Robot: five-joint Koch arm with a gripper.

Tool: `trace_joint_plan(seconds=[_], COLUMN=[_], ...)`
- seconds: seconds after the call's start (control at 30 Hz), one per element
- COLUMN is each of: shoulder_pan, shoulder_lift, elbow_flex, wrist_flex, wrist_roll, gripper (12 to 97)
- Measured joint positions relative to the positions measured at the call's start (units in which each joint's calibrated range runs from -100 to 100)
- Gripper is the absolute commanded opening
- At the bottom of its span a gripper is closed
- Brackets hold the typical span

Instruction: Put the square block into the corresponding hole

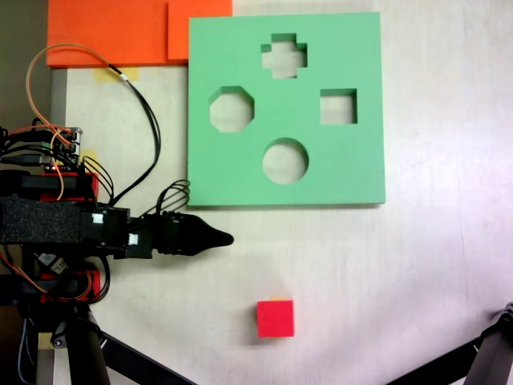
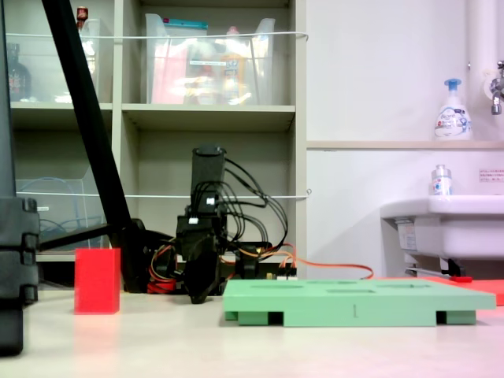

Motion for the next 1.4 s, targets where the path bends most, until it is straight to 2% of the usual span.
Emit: trace_joint_plan(seconds=[0.17,0.37,0.63,0.77,0.9,1.03,1.2,1.33,1.4], shoulder_pan=[0.5,-4.3,-6.5,-6.8,-6.8,-6.9,-6.6,-6.3,-6.4], shoulder_lift=[0.0,0.0,0.0,0.0,0.1,0.1,5.9,18.3,26.9], elbow_flex=[0.1,0.0,0.1,13.4,23.0,36.3,55.3,67.2,77.4], wrist_flex=[0.0,-0.1,-2.0,-25.2,-47.1,-66.2,-80.6,-84.8,-88.5], wrist_roll=[0.8,17.6,29.8,36.6,37.8,37.8,37.8,37.8,37.6], gripper=[49.3,49.8,46.9,46.8,47.0,54.2,71.1,72.1,77.2])
